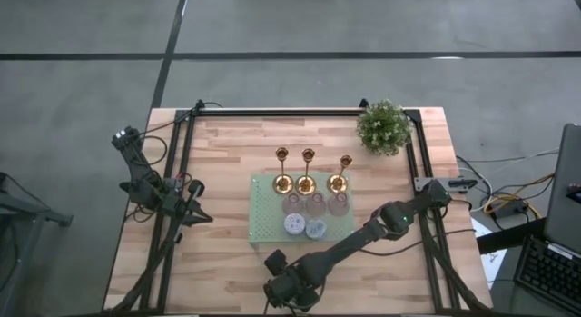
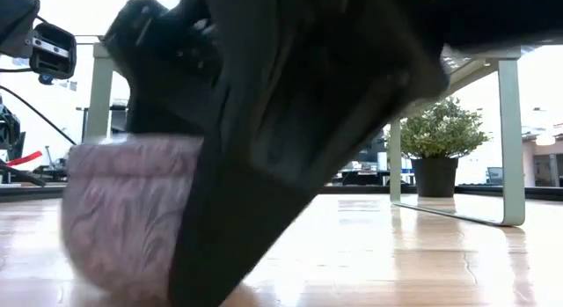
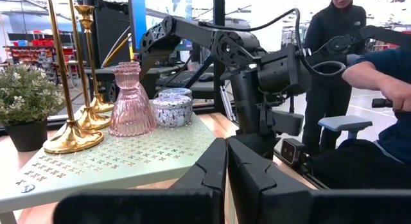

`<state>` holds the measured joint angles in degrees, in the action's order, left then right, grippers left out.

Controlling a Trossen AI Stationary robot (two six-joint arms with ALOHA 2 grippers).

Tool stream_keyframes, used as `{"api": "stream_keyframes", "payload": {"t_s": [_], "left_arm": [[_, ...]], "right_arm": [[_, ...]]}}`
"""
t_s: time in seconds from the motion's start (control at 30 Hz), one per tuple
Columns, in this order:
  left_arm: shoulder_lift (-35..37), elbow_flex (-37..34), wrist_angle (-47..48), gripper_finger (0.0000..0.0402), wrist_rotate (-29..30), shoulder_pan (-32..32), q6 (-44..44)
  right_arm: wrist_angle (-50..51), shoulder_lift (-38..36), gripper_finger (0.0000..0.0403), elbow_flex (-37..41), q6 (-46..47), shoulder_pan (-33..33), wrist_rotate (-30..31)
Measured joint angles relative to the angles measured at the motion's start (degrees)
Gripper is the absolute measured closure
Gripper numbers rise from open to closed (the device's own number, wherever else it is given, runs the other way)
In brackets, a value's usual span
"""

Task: Pick & Place candle stick holders
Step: Put the pink scented candle on the shelf

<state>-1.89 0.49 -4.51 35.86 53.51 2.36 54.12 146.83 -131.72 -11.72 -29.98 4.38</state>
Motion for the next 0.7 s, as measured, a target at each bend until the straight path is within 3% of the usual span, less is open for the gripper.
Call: {"api": "stream_keyframes", "payload": {"t_s": [0.7], "left_arm": [[0.0,0.0,0.1,0.0383,0.0,0.0,0.0]], "right_arm": [[11.1,-9.7,0.0104,-0.1,19.7,-2.9,-1.5]]}}
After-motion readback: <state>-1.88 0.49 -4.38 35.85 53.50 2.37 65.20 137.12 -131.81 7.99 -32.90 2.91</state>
